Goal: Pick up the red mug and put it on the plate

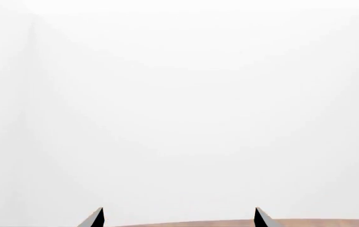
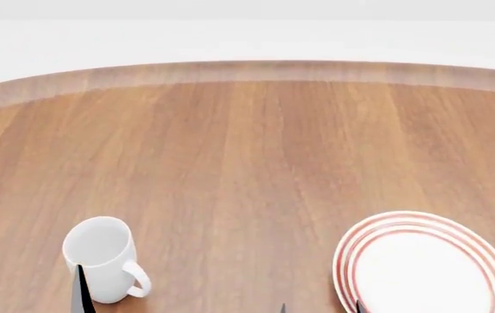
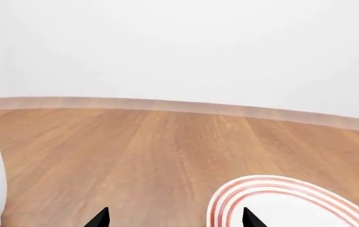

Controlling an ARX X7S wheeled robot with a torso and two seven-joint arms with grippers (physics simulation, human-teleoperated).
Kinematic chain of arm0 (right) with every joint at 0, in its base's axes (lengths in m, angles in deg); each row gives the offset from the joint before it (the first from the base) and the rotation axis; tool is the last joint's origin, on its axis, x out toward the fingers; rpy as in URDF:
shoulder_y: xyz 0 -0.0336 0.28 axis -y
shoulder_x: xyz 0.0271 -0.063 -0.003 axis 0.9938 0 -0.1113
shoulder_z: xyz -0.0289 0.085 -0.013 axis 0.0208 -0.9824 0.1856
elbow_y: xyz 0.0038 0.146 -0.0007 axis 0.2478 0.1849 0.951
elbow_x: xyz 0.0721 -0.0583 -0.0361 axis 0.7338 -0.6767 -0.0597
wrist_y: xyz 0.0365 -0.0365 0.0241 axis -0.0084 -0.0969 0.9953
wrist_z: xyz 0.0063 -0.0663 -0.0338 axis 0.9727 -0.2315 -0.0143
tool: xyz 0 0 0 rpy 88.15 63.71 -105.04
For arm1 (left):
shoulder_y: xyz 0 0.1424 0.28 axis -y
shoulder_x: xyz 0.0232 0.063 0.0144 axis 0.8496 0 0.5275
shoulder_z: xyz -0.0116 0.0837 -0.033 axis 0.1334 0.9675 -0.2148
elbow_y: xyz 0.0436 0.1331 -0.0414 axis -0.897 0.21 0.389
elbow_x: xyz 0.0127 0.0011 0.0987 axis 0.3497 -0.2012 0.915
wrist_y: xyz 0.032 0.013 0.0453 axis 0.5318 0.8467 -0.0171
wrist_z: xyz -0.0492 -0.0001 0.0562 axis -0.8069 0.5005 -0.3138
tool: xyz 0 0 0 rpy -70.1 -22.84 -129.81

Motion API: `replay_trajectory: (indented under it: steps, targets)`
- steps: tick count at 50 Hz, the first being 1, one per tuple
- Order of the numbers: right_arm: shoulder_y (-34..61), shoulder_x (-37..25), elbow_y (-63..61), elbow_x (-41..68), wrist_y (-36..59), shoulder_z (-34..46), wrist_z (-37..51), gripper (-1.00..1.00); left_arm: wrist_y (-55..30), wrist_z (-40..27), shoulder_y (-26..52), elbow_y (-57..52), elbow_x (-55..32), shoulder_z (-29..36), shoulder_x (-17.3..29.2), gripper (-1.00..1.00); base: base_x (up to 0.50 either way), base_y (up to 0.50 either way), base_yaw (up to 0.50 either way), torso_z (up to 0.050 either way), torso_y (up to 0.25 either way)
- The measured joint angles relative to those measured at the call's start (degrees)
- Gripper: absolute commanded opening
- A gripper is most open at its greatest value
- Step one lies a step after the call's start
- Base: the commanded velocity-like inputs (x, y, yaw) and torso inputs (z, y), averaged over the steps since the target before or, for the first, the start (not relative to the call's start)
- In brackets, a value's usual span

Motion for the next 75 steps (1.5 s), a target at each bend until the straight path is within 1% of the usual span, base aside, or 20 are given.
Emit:
replay_trajectory:
  steps: [12,21,31,42,49,55,62,75]
  targets:
    - [-0.3,-0.5,-0.8,-0.4,0.2,0.3,0.4,1.00,0.0,-0.2,0.0,0.0,-0.2,0.2,0.1,1.00,0.00,0.00,0.00,0.000,0.000]
    - [-4.2,-3.3,-10.1,-2.0,4.8,0.5,2.6,1.00,0.0,-0.3,0.0,0.0,-0.4,0.5,0.2,1.00,0.00,0.00,0.00,0.000,0.000]
    - [-14.0,-8.4,-24.7,-6.1,7.8,0.3,6.2,1.00,0.0,-0.2,0.1,0.0,-0.8,0.8,0.4,1.00,0.00,0.00,0.00,0.000,0.000]
    - [-26.8,-13.0,-33.9,-11.8,3.7,0.2,10.5,1.00,0.3,-0.1,0.2,0.1,-1.2,1.2,0.6,1.00,0.00,0.00,0.00,0.000,0.000]
    - [-33.2,-15.1,-34.4,-14.6,-1.6,0.6,12.9,1.00,0.4,0.0,0.3,0.2,-1.5,1.4,0.7,1.00,0.00,0.00,0.00,0.000,0.000]
    - [-36.2,-16.1,-32.7,-15.8,-6.0,1.2,14.4,1.00,0.6,0.1,0.3,0.2,-1.6,1.6,0.7,1.00,0.00,0.00,0.00,0.000,0.000]
    - [-38.1,-16.5,-29.7,-17.9,-9.3,2.3,15.6,1.00,0.7,0.0,0.4,0.3,-1.7,1.7,0.8,1.00,0.00,0.00,0.00,0.000,0.000]
    - [-38.7,-15.9,-24.1,-22.3,-11.5,5.4,16.2,1.00,0.7,-0.1,0.4,0.3,-1.8,1.9,0.9,1.00,0.00,0.00,0.00,0.000,0.000]
